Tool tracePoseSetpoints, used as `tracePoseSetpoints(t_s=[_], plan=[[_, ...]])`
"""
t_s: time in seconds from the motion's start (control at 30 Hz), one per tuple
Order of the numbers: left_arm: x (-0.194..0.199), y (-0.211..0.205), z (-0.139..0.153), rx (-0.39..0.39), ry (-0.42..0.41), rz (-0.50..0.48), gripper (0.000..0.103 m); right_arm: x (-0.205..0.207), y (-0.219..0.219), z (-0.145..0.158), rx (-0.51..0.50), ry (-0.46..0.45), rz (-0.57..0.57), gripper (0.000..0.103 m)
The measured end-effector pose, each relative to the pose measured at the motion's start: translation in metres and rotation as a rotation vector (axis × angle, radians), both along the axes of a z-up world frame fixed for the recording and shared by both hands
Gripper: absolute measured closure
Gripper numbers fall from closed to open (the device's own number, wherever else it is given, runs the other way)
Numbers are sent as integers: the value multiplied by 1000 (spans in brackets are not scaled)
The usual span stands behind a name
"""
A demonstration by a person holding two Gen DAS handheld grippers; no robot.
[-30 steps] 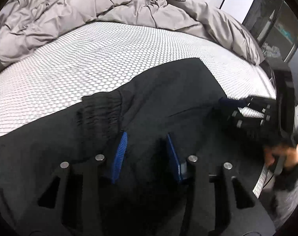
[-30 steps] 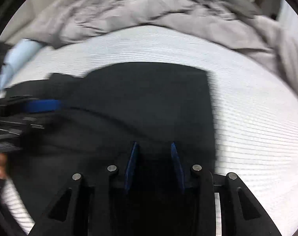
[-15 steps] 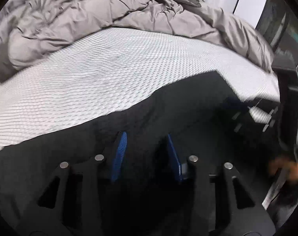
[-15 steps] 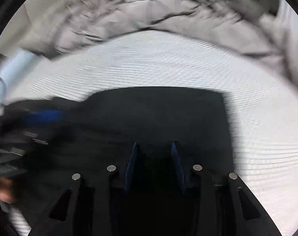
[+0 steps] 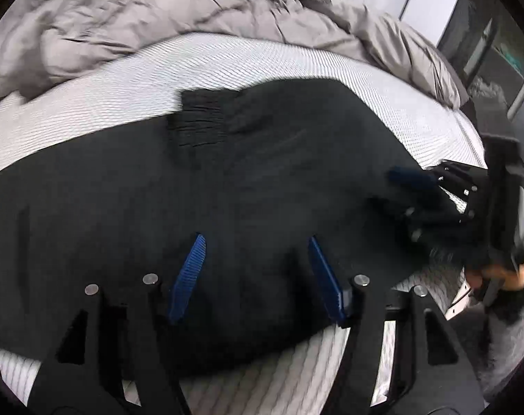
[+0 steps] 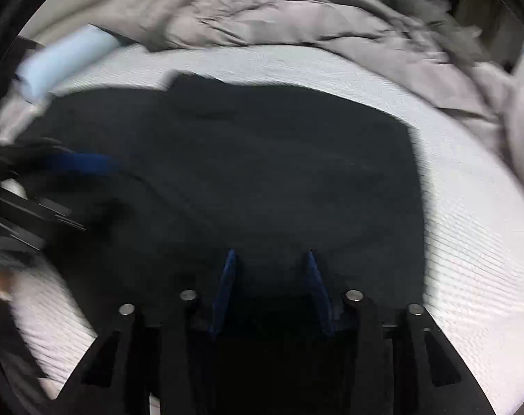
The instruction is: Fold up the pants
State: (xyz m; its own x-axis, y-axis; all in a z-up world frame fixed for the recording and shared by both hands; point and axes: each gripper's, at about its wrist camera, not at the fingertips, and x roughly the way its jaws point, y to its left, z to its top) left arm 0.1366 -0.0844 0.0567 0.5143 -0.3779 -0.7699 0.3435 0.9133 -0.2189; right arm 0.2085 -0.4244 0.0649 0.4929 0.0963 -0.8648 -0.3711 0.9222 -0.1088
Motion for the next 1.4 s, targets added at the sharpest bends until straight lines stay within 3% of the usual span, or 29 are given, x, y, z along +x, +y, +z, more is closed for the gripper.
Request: tracePoseSetpoints(t_s=[0.07,0.13,0.23,0.3,0.4,0.5,0.57,0.63,0.67,0.7,0.73,0.87,1.0,1.07,1.17,1.3,1.37,1.4], plan=[[-31,31,12,-33,-47,70,37,-11,-24,11,30,-28,-67,41],[-58,76,22,-93,-80,207,14,-23,-47,20,130,-65,-114,21],[-86,145,25,-167,-97,454,5,-33,-77,34,256,-136,-201,13],[-102,185,19,-224,-95,590,4,-35,-90,42,355,-163,-226,10],[-108,227,0,-332,-42,717,4,-33,-96,47,441,-158,-232,10],[-103,271,-33,-540,50,832,6,-39,-94,51,469,-157,-226,10],[-95,291,-46,-621,64,881,15,-41,-90,54,471,-160,-202,10],[-87,306,-47,-587,64,946,47,-47,-89,56,463,-163,-174,10],[-83,311,-45,-557,65,961,56,-51,-86,57,450,-166,-161,10],[-79,316,-45,-529,74,982,72,-53,-83,57,435,-170,-152,10],[-76,319,-46,-523,74,988,83,-54,-81,56,418,-173,-146,10],[-69,311,-31,-457,16,969,91,-57,-80,57,415,-176,-132,10],[-81,269,36,-345,-156,863,94,-59,-88,59,426,-185,-152,10],[-77,243,72,-324,-222,790,95,-60,-95,61,436,-194,-170,10],[-78,170,133,-297,-331,587,95,-63,-103,65,457,-206,-191,10],[-68,52,174,-302,-347,261,95,-65,-115,68,473,-220,-222,10],[-61,-19,170,-310,-261,58,82,-65,-122,69,474,-223,-242,10],[-57,-47,163,-327,-192,-62,64,-65,-126,68,472,-223,-257,10]])
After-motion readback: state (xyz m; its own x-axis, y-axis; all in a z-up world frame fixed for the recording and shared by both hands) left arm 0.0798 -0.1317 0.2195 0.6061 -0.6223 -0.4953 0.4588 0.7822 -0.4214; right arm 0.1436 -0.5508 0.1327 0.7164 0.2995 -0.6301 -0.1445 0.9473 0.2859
